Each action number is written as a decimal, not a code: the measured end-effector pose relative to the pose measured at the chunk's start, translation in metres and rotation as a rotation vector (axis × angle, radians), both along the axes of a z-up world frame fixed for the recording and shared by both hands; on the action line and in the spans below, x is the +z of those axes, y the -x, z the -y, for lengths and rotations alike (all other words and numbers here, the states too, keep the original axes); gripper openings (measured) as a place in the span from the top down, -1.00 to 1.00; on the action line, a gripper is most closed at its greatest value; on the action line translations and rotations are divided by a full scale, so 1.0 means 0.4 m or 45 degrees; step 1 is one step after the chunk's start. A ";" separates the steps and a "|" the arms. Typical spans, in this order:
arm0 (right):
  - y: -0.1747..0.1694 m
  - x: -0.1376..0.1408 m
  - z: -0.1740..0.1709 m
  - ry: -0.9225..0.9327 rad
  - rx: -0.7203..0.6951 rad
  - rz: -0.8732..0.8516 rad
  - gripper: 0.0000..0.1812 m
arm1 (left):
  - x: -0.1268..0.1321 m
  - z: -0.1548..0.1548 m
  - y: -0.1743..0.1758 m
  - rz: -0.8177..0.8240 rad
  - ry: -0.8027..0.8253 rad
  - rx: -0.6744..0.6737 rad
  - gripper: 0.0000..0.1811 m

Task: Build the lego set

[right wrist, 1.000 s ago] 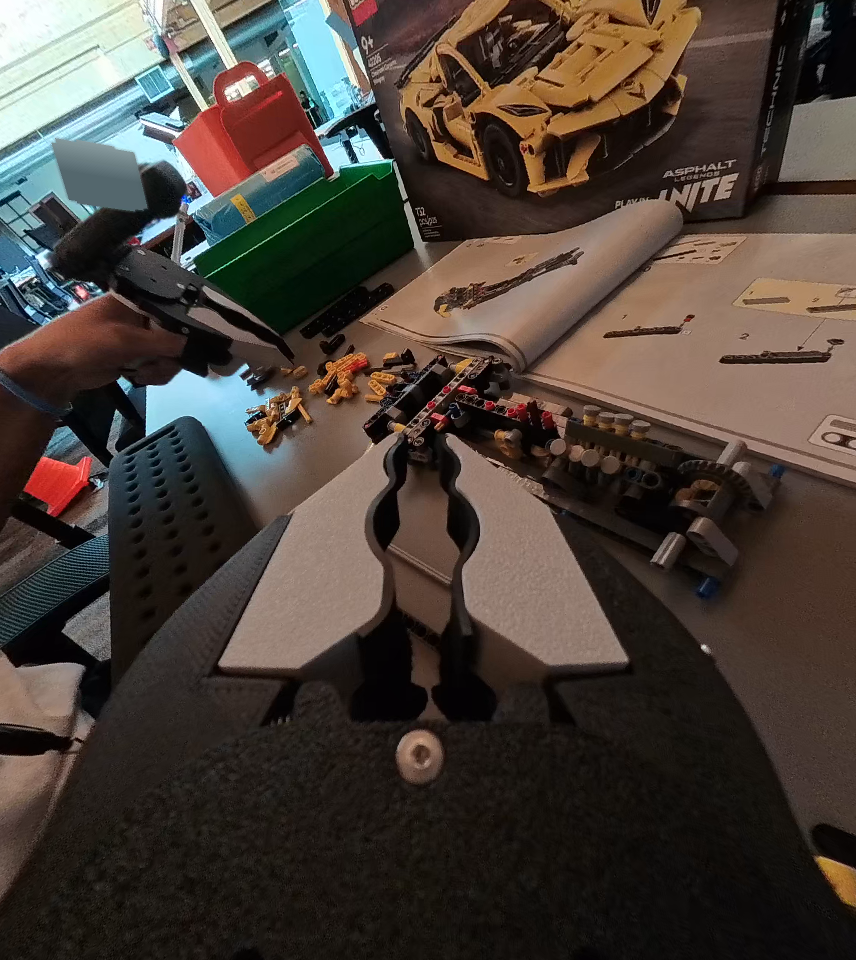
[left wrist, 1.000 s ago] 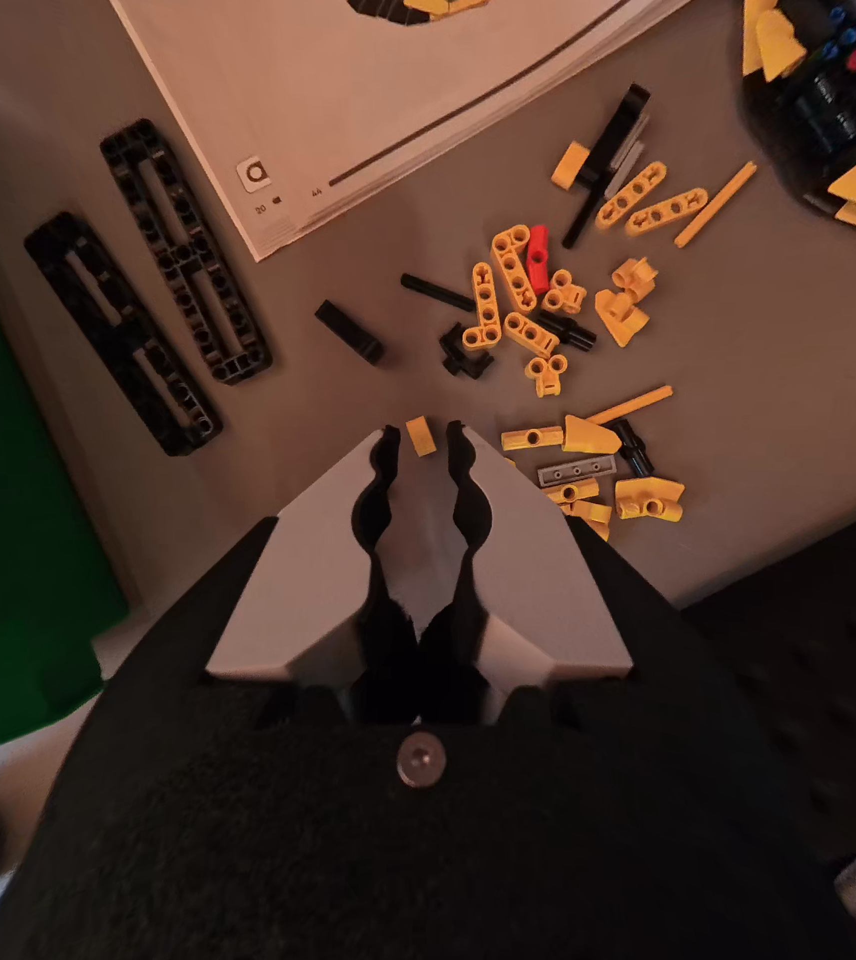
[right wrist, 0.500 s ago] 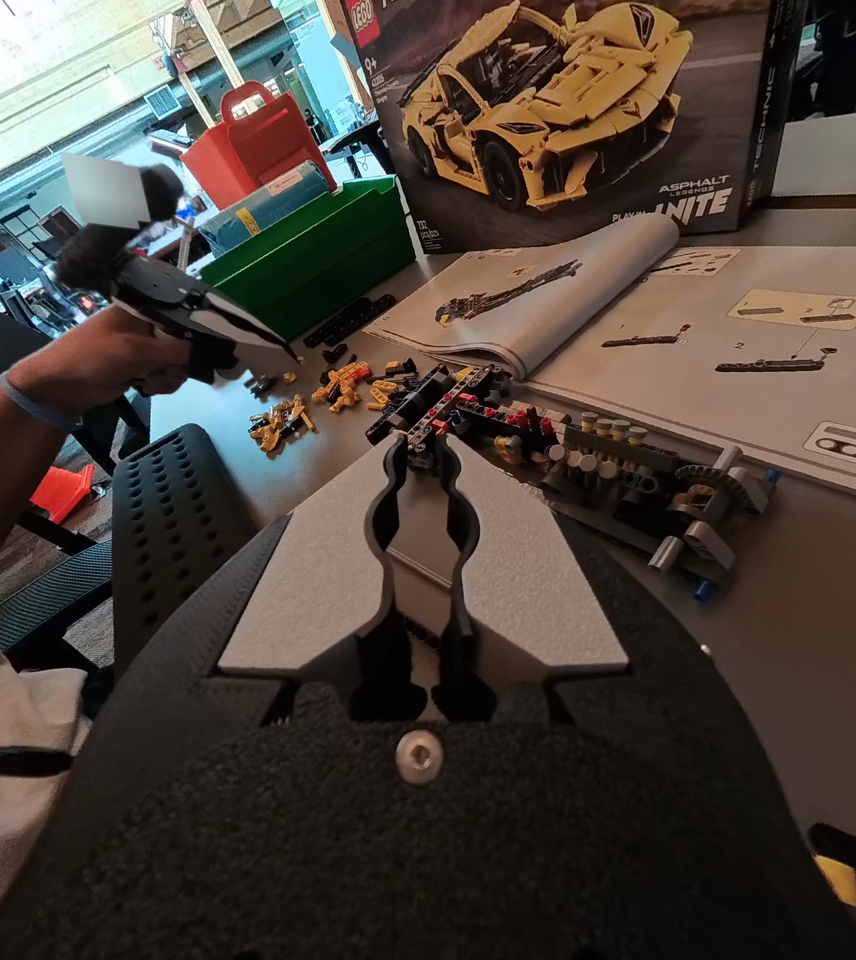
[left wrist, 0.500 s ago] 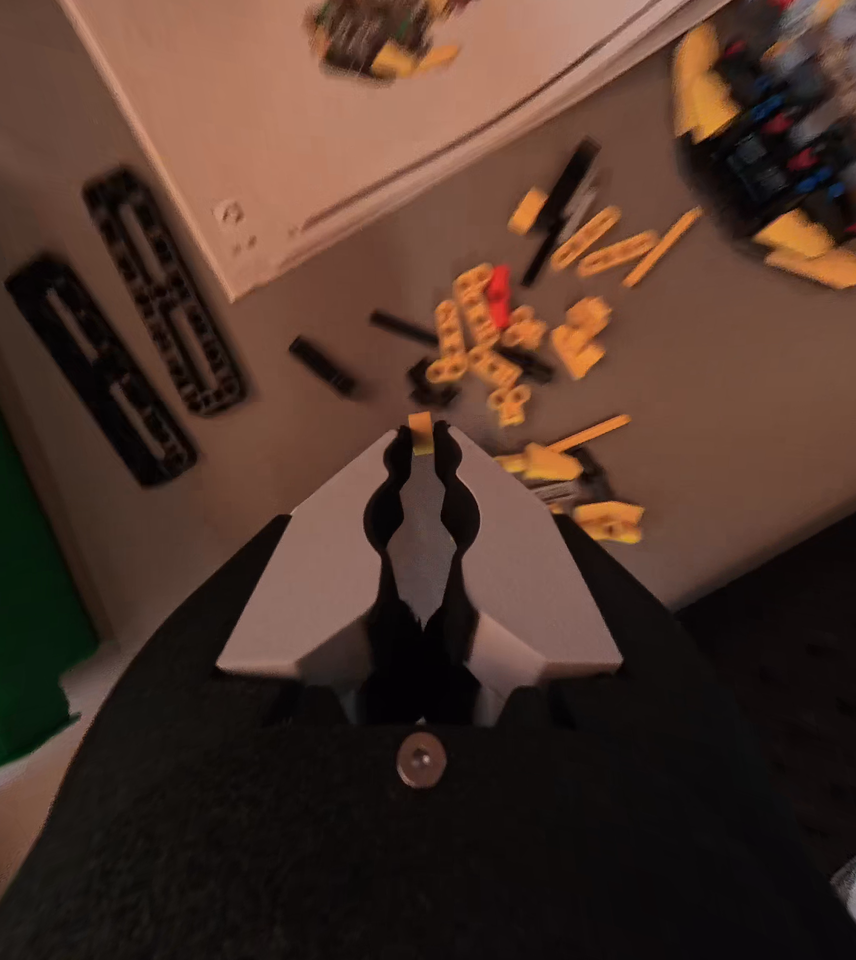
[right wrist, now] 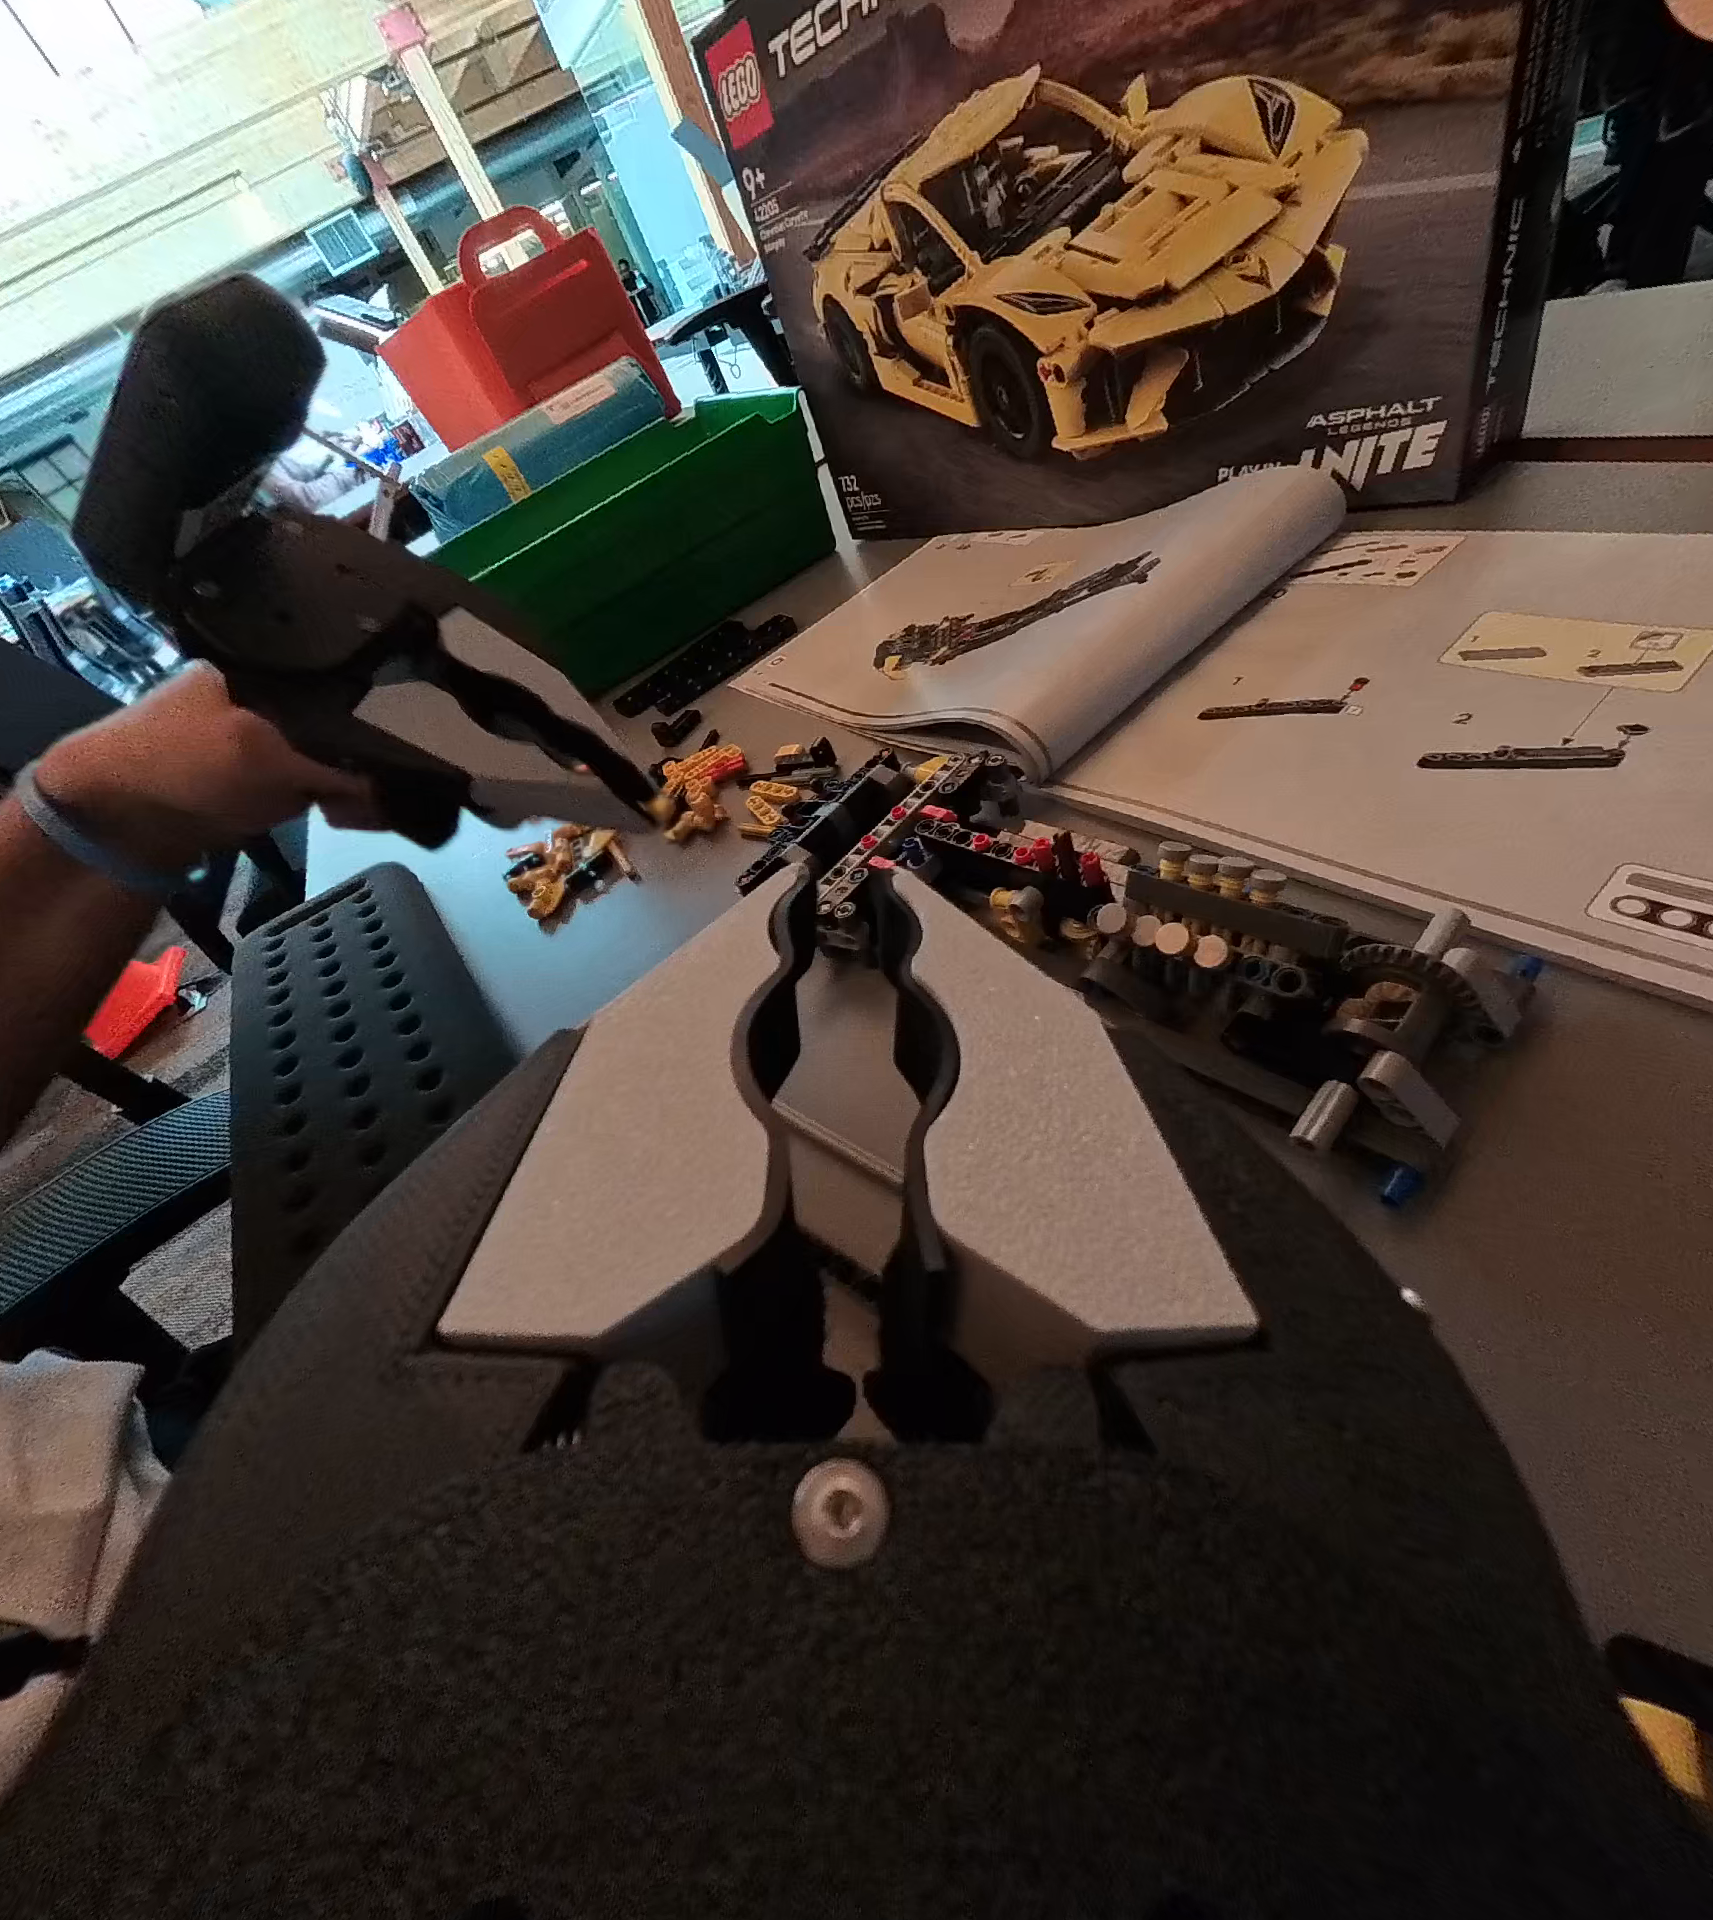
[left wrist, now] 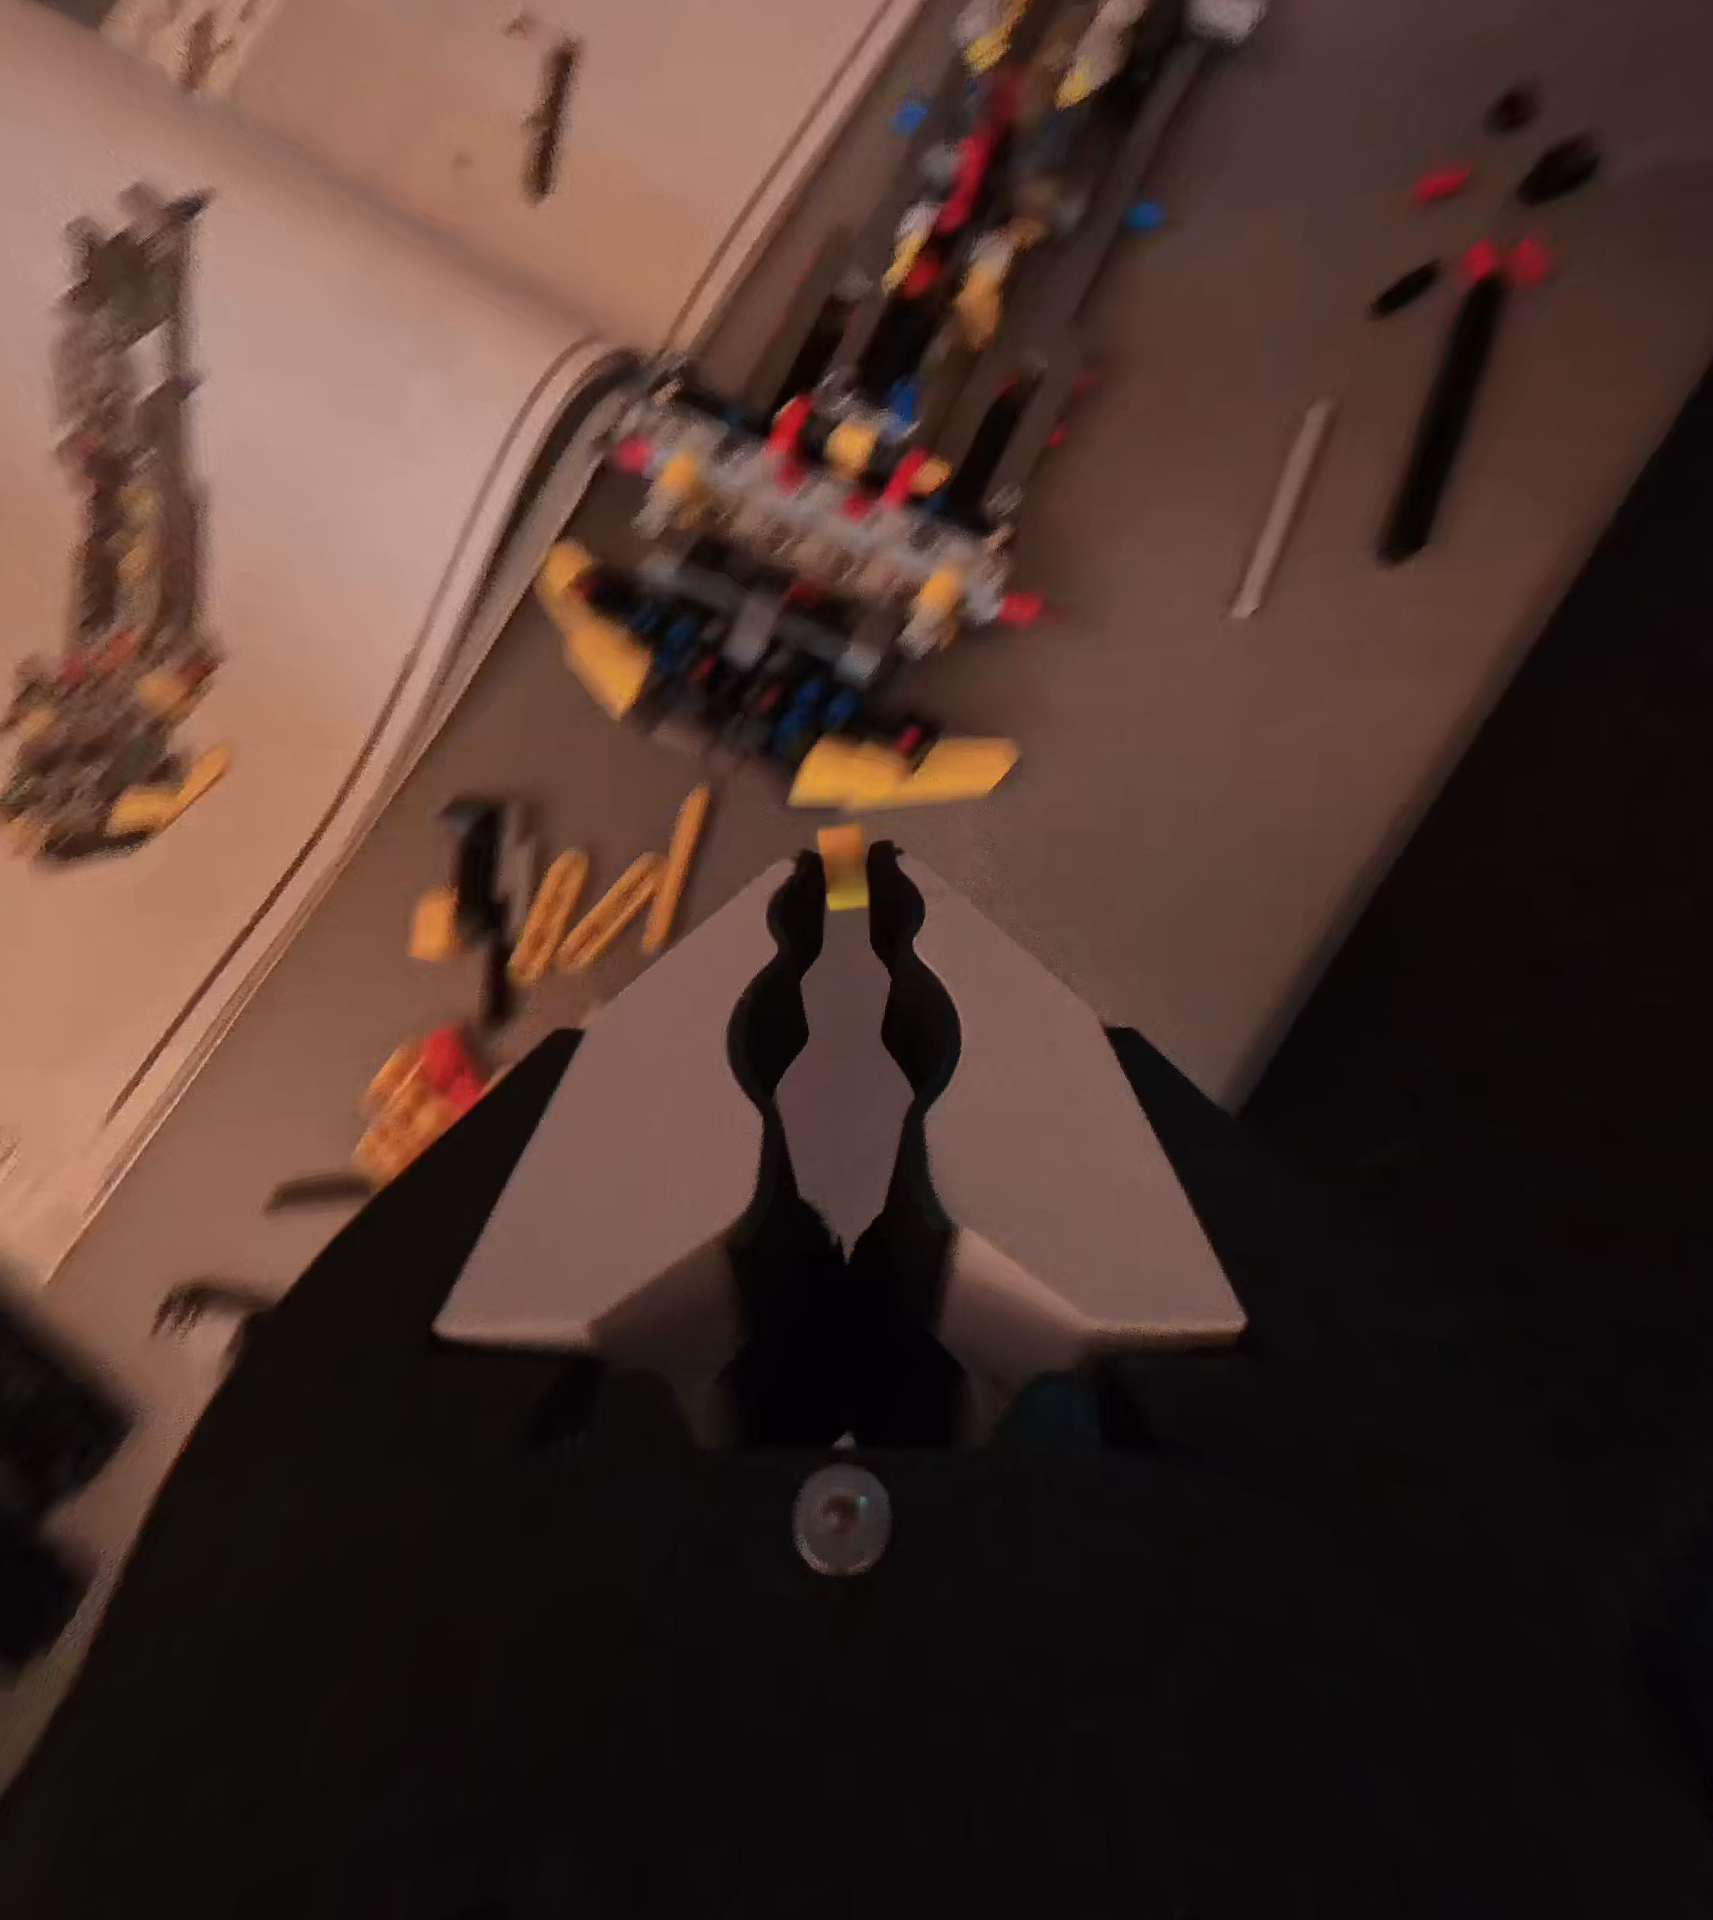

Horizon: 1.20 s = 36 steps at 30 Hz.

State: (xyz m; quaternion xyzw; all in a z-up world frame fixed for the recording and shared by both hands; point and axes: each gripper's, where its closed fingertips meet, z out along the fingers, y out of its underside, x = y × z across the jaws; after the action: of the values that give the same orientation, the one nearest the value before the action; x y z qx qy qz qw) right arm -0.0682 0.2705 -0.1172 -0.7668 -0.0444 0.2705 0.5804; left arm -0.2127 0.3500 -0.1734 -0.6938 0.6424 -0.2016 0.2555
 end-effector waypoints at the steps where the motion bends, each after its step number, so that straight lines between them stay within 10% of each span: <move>1: 0.002 0.000 0.001 0.000 0.006 0.000 0.89 | 0.005 -0.035 0.056 -0.034 -0.023 0.072 0.93; 7: 0.012 -0.008 -0.002 0.024 0.031 0.010 0.88 | -0.057 -0.192 0.388 -0.303 0.011 0.512 0.93; 21: 0.006 -0.009 -0.004 0.030 0.015 -0.002 0.88 | -0.080 -0.191 0.395 -0.226 -0.034 0.505 0.70; 27: 0.011 -0.012 -0.004 0.039 0.029 -0.004 0.88 | -0.065 -0.073 0.401 -0.205 0.036 0.284 0.79; 36: 0.007 -0.008 -0.003 0.030 0.023 -0.018 0.88 | -0.076 -0.121 0.406 -0.325 -0.062 0.303 0.93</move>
State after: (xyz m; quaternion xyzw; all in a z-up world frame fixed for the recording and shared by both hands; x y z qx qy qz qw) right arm -0.0709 0.2716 -0.1204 -0.7713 -0.0438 0.2817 0.5691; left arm -0.3749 0.3984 -0.2037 -0.7786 0.5876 -0.0646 0.2106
